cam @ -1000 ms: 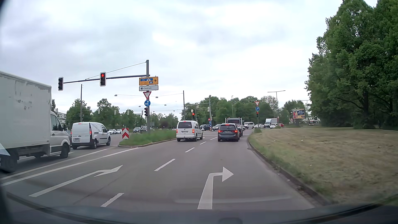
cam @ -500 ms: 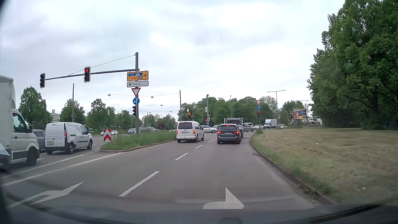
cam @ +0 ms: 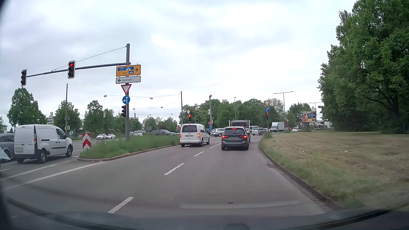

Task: Follow the waypoints while adhering to traffic rules and regulations

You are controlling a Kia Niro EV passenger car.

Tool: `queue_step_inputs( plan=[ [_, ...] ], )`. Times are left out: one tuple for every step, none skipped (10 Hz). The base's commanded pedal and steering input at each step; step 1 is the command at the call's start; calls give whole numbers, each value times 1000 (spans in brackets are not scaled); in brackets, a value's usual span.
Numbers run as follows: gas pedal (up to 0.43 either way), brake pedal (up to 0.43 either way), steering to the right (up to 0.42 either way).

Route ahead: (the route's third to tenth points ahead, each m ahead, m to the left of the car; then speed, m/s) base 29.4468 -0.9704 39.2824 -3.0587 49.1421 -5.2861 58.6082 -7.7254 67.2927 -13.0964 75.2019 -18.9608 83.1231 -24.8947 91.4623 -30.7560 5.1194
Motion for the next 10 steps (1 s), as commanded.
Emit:
queue_step_inputs(
  plan=[
    [0, 0, 17],
    [0, 0, 16],
    [0, 0, 17],
    [0, 0, 17],
    [0, 0, 16],
    [0, 0, 17],
    [0, 0, 17],
    [0, 0, 17],
    [0, 0, 18],
    [0, 0, 21]
  ],
)
